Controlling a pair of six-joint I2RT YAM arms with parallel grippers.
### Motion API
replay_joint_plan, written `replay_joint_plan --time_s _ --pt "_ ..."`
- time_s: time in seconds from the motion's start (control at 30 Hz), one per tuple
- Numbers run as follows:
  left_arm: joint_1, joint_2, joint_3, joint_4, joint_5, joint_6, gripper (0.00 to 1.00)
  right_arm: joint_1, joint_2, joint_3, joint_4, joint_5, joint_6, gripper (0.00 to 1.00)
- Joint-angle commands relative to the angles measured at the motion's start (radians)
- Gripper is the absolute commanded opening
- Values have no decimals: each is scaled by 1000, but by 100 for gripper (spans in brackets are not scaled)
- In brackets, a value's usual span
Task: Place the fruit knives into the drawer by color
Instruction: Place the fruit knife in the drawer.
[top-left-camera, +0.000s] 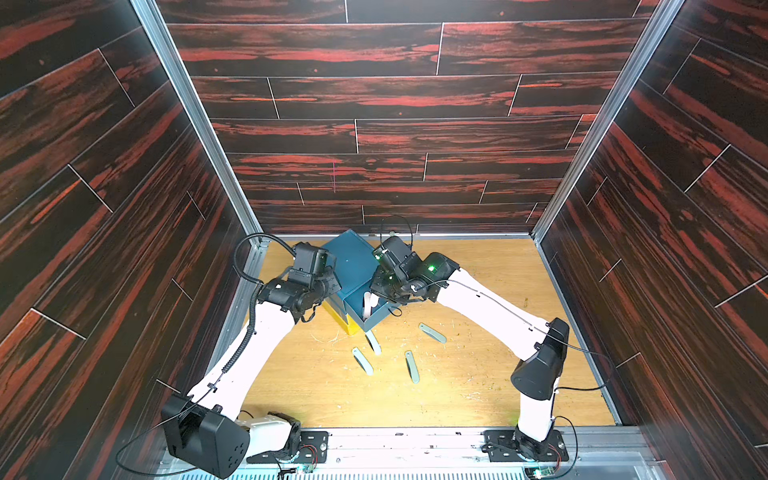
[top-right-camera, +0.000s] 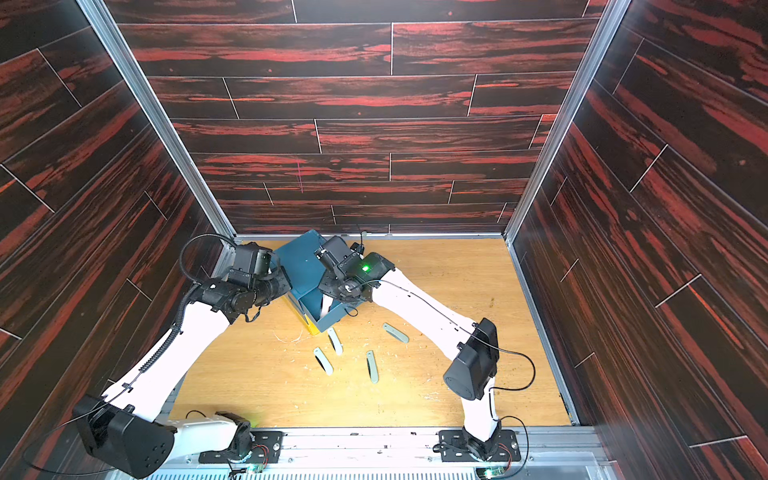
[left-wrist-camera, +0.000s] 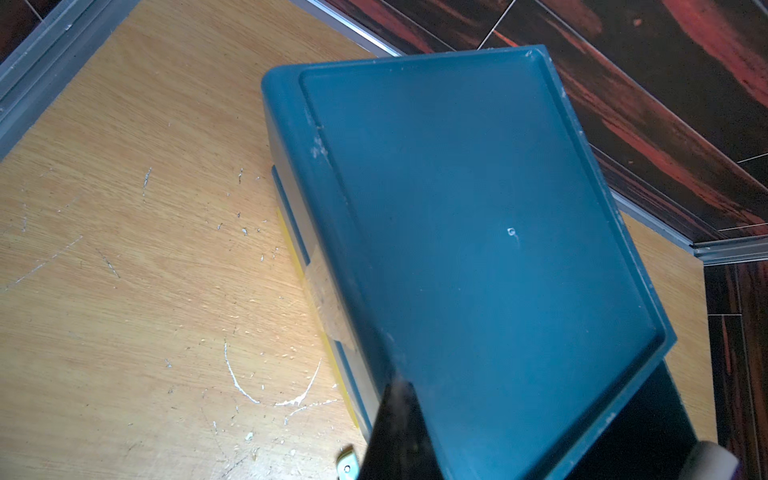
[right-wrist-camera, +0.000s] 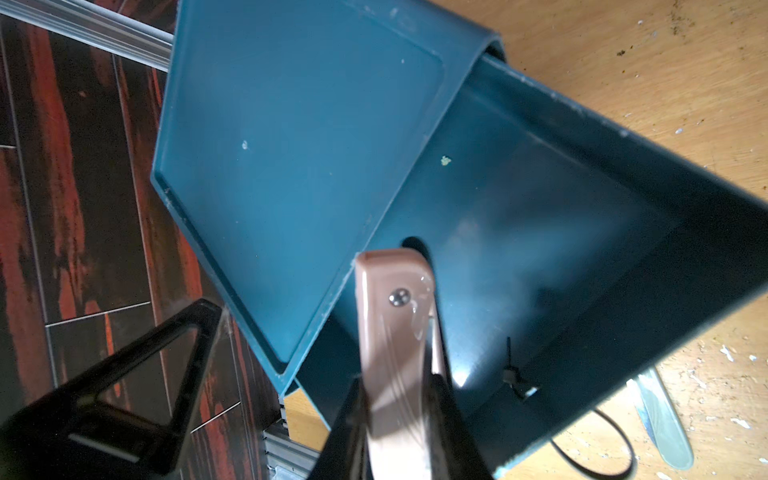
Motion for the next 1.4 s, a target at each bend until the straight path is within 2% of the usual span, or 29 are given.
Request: replay_joint_plan --time_s 0.0,0.6,0.93,1.2,1.37 --pt "-3 -31 -7 -32 -22 10 0 6 28 -4 -3 0 3 23" --pt "-3 -31 -2 -39 -27 14 0 6 40 -1 -5 -8 -17 33" --pt "-3 -13 18 -39 -27 16 0 6 28 24 -11 24 -57 33" --pt "-3 53 97 -38 1 27 0 6 -85 19 -61 99 -227 25" --pt "-4 99 154 -36 29 28 0 7 -168 -54 -119 119 -340 8"
